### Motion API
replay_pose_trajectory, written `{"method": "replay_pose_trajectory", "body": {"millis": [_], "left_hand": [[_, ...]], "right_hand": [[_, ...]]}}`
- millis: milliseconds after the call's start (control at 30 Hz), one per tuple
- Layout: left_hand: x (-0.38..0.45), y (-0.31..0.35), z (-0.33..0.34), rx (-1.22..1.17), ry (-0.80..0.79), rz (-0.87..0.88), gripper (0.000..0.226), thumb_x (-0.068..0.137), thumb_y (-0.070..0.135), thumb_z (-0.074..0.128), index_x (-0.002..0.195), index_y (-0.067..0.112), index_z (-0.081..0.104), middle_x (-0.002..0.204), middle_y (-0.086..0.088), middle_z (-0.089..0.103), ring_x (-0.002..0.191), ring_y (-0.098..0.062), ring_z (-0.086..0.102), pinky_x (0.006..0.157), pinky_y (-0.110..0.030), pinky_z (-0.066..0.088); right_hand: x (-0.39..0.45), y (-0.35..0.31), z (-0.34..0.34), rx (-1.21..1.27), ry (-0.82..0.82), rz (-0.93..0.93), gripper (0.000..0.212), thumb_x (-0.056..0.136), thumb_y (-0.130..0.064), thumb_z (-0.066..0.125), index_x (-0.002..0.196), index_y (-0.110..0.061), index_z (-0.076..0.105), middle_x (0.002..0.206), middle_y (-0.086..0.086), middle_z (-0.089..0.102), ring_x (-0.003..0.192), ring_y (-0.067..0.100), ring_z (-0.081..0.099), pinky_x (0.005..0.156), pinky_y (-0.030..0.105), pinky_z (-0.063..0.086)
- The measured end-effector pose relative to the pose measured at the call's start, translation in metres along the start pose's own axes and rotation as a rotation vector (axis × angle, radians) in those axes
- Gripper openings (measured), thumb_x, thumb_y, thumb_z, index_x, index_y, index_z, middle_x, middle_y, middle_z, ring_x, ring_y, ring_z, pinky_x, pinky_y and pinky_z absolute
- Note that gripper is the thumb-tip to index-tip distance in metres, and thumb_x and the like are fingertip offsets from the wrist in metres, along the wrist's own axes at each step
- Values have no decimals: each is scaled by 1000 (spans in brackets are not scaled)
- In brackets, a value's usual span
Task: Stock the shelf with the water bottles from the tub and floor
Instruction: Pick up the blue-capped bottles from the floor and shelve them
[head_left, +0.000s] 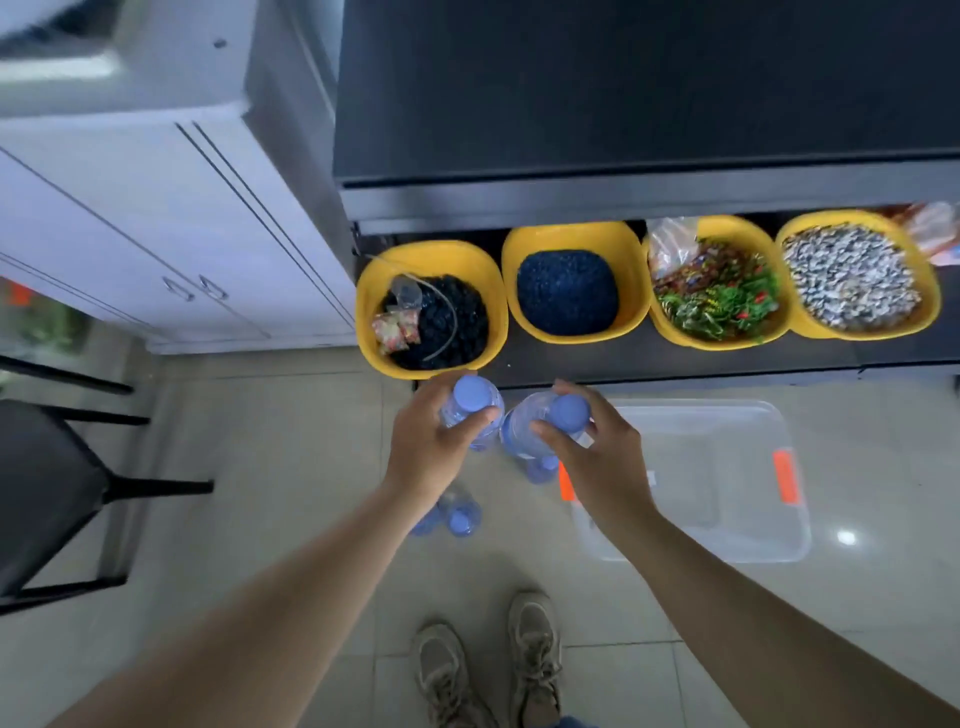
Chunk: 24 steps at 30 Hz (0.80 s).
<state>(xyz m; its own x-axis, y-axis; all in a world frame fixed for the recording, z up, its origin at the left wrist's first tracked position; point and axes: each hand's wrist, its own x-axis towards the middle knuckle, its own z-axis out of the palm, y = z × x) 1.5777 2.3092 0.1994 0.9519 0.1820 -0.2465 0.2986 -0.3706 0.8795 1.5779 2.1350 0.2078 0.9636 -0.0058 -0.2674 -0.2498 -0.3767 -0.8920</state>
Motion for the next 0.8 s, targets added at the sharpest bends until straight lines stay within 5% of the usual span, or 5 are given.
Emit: {"method": "replay_pose_trajectory", "body": {"millis": [133,300,400,567,800], "left_hand": [[-16,94,-44,39,-2,132,24,72,37,71,94,32,63,93,16,64,88,10,56,76,-5,39],[-36,206,-90,152,-50,276,47,62,54,64,95,22,68,93,6,70,87,-15,63,78,-33,50],[-46,271,-116,141,-69,290,34,63,50,68,88,27,68,90,3,72,86,-20,67,80,-41,53],[-61,375,-162,210,-36,412,19,71,37,78,82,25,68,83,0,70,71,-14,58,70,-35,48],[-95,526,-234,144,28,467,30,75,30,76,99,13,73,88,1,68,81,-11,60,72,-21,42]], "right_hand": [[-13,-96,-46,-47,45,-108,25,79,-26,72,98,-37,58,91,-10,65,89,13,59,75,27,47],[-34,-217,-99,-114,60,-238,19,78,-24,72,78,-31,55,73,-14,58,68,1,54,60,7,39],[-49,-284,-130,-159,59,-303,17,78,-27,72,86,-30,57,83,-9,63,80,11,59,76,24,47],[-77,-388,-178,-243,90,-431,16,78,-31,72,77,-35,57,80,-15,62,82,13,59,76,30,48],[-108,-535,-232,-331,175,-549,31,75,-37,75,82,-9,65,82,8,66,74,13,56,72,36,48]]}}
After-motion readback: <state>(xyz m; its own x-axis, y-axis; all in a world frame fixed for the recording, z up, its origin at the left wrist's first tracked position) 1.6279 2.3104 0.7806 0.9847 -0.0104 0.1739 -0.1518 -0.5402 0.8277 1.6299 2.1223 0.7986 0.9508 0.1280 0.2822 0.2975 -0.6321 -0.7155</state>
